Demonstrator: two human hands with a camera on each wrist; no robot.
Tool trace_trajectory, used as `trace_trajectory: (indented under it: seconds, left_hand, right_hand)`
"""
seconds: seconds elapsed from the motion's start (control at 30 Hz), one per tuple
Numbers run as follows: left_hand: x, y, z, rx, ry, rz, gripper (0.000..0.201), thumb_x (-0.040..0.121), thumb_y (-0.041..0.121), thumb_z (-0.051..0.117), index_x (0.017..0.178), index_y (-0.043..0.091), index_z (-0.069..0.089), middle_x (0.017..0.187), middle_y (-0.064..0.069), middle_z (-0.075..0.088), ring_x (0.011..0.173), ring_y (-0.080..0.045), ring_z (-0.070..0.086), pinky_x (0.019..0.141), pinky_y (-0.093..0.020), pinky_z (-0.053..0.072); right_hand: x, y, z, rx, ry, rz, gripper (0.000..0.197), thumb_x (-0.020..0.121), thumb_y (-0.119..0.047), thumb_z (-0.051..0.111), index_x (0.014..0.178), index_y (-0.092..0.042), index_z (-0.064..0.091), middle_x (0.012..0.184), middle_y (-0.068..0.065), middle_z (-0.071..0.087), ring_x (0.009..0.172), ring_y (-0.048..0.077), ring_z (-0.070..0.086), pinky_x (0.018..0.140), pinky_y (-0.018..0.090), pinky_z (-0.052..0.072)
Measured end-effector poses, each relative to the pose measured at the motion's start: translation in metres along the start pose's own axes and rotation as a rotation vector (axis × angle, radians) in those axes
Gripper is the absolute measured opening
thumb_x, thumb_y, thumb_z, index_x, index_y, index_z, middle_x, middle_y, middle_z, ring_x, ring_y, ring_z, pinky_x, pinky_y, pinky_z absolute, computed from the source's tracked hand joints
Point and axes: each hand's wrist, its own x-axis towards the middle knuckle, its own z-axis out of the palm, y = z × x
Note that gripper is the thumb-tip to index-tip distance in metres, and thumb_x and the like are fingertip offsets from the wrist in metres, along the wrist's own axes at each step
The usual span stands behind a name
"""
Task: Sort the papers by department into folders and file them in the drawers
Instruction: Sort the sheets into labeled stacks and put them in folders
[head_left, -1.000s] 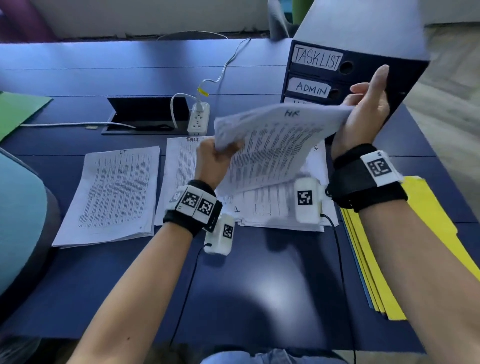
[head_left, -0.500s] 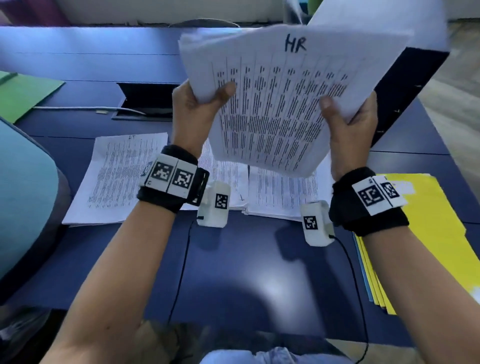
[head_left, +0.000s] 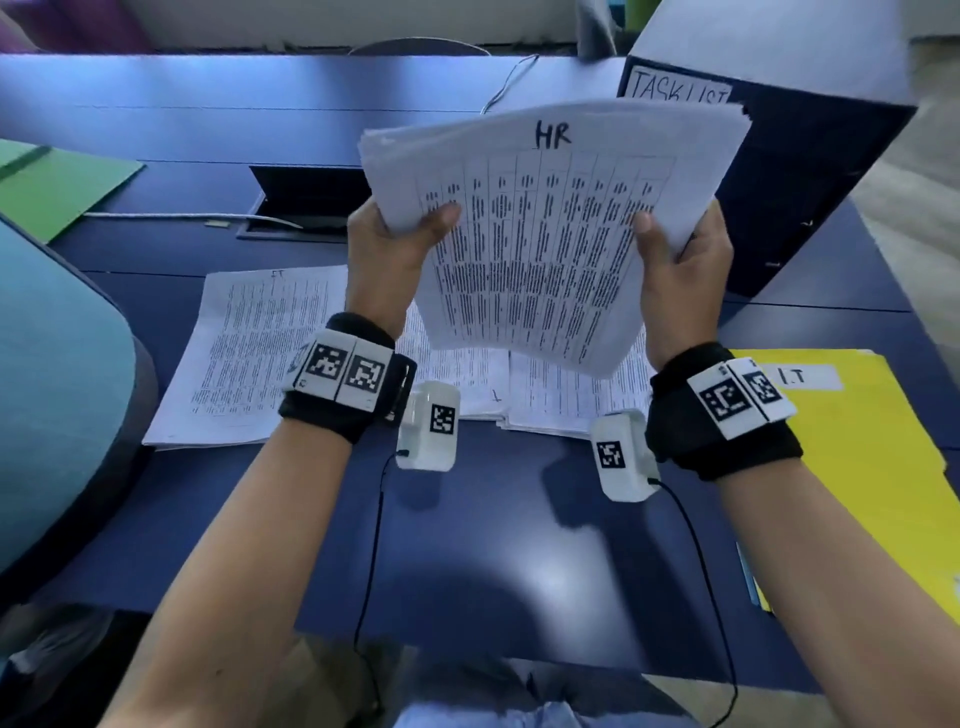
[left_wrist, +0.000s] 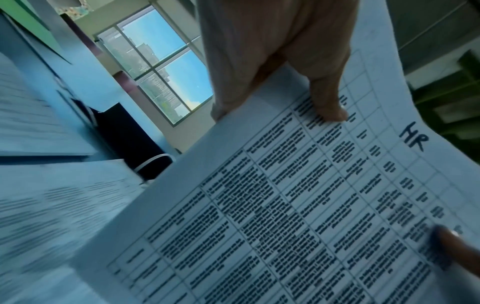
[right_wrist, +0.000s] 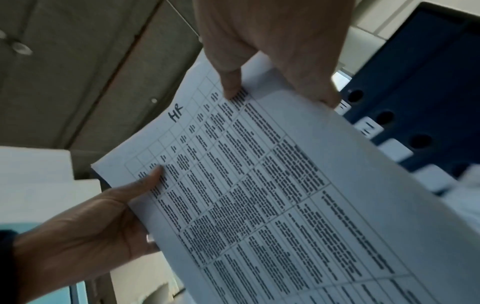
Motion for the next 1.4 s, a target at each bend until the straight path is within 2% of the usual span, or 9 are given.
trace_trajectory:
  seconds: [0.17, 0.27, 0.4, 0.53, 0.8, 0.93, 1.1, 1.27, 1.4]
  left_hand:
    - [-0.02, -0.026, -0.016, 0.047, -0.071, -0.251, 0.026, 0.07, 0.007, 0.076, 0.091, 0.017, 0.065, 0.088, 0.005, 0.07, 0.091, -0.015, 0.065, 0.093, -0.041, 0.05]
    - [-0.025, -0.037, -0.022, 0.068, -0.098, -0.294, 0.022, 0.062, 0.012, 0.08, 0.079, 0.022, 0.069, 0.083, 0.007, 0.071, 0.088, -0.016, 0.065, 0.09, -0.044, 0.052]
    - [-0.008, -0.023, -0.034, 0.147, -0.051, -0.246, 0.01, 0.077, 0.008, 0.072, 0.078, 0.016, 0.065, 0.078, 0.004, 0.065, 0.068, -0.004, 0.063, 0.075, -0.024, 0.054]
    - [0.005, -0.016, -0.078, 0.118, -0.053, -0.246, 0.007, 0.081, 0.008, 0.067, 0.081, 0.014, 0.064, 0.086, -0.005, 0.065, 0.08, -0.015, 0.063, 0.079, -0.027, 0.053]
    - [-0.017, -0.07, -0.177, 0.228, 0.037, -0.666, 0.026, 0.082, 0.012, 0.067, 0.105, 0.007, 0.057, 0.101, -0.008, 0.063, 0.097, -0.022, 0.057, 0.092, -0.031, 0.041]
    - [-0.033, -0.101, -0.199, 0.338, 0.089, -0.745, 0.04, 0.083, 0.012, 0.066, 0.117, -0.004, 0.053, 0.11, -0.016, 0.062, 0.101, -0.027, 0.059, 0.092, -0.035, 0.046]
    - [-0.043, -0.123, -0.197, 0.531, 0.022, -0.767, 0.042, 0.086, 0.009, 0.059, 0.125, 0.002, 0.043, 0.122, -0.017, 0.055, 0.109, -0.032, 0.056, 0.092, -0.037, 0.047]
    - [-0.043, -0.129, -0.176, 0.709, -0.06, -0.727, 0.04, 0.086, -0.002, 0.052, 0.123, 0.001, 0.038, 0.123, -0.019, 0.052, 0.11, -0.033, 0.054, 0.088, -0.036, 0.048]
    - [-0.048, -0.131, -0.166, 0.906, -0.038, -0.741, 0.043, 0.084, -0.003, 0.05, 0.125, 0.001, 0.038, 0.13, -0.02, 0.036, 0.121, -0.034, 0.04, 0.101, -0.041, 0.039]
  right_hand:
    - [-0.034, 0.029, 0.008, -0.032, -0.029, 0.257, 0.078, 0.071, -0.035, 0.072, 0.132, 0.001, 0.038, 0.122, 0.012, 0.059, 0.113, 0.022, 0.057, 0.098, 0.041, 0.047]
    - [-0.042, 0.044, 0.011, -0.174, -0.006, 0.249, 0.048, 0.082, -0.019, 0.066, 0.122, 0.0, 0.048, 0.107, 0.008, 0.063, 0.1, 0.023, 0.061, 0.093, 0.047, 0.048]
    - [-0.029, 0.027, 0.033, -0.266, 0.072, 0.138, 0.021, 0.091, -0.009, 0.053, 0.111, 0.0, 0.05, 0.099, 0.005, 0.056, 0.092, 0.016, 0.053, 0.08, 0.02, 0.045]
    - [-0.037, 0.022, 0.075, -0.314, -0.033, 0.175, 0.021, 0.095, -0.014, 0.049, 0.11, -0.002, 0.042, 0.092, 0.002, 0.053, 0.082, 0.013, 0.053, 0.07, 0.015, 0.044]
    - [-0.112, 0.067, 0.143, -0.518, -0.307, 0.596, 0.042, 0.091, 0.001, 0.042, 0.129, -0.005, 0.027, 0.105, 0.014, 0.052, 0.096, 0.031, 0.055, 0.077, 0.035, 0.045]
    - [-0.14, 0.081, 0.155, -0.604, -0.327, 0.645, 0.05, 0.088, 0.004, 0.044, 0.133, -0.007, 0.026, 0.114, 0.018, 0.055, 0.1, 0.031, 0.055, 0.076, 0.025, 0.04]
    - [-0.155, 0.098, 0.155, -0.71, -0.257, 0.587, 0.062, 0.08, 0.014, 0.041, 0.131, -0.018, 0.027, 0.111, 0.024, 0.052, 0.082, 0.028, 0.05, 0.068, 0.031, 0.041]
    - [-0.15, 0.101, 0.147, -0.849, -0.238, 0.628, 0.062, 0.078, 0.014, 0.044, 0.13, -0.019, 0.039, 0.12, 0.021, 0.043, 0.105, 0.034, 0.049, 0.098, 0.049, 0.04]
    - [-0.151, 0.106, 0.144, -0.988, -0.359, 0.673, 0.055, 0.085, 0.004, 0.047, 0.133, -0.024, 0.045, 0.131, 0.017, 0.031, 0.124, 0.035, 0.037, 0.106, 0.052, 0.032]
